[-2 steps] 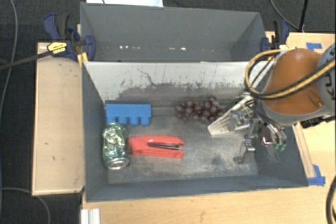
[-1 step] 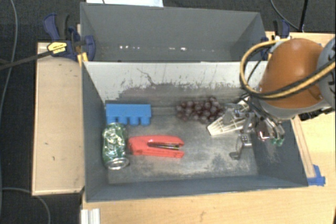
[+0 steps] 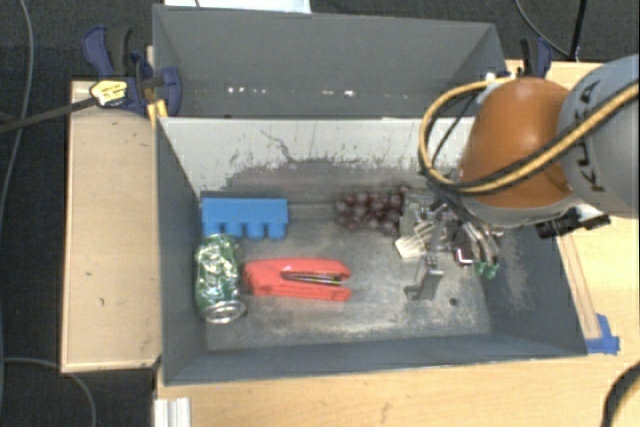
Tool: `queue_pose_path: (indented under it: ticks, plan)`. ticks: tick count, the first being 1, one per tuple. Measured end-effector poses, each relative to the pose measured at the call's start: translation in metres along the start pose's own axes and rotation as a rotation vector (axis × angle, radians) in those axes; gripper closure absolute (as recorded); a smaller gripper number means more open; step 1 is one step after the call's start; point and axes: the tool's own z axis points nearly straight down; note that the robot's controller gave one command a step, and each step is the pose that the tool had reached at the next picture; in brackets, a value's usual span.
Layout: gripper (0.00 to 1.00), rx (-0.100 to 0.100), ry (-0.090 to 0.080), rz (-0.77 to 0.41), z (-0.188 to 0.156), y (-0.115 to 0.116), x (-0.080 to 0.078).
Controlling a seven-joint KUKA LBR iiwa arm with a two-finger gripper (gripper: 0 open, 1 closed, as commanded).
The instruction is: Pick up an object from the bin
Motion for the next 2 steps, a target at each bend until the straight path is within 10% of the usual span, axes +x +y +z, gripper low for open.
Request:
queue_pose_path:
  ticks: [1, 2]
  plan:
    - [0.00, 0.003, 0.028, 0.003, -0.004, 0.005, 0.011]
    - [0.00, 0.001, -0.009, -0.078, -0.032, 0.030, 0.012]
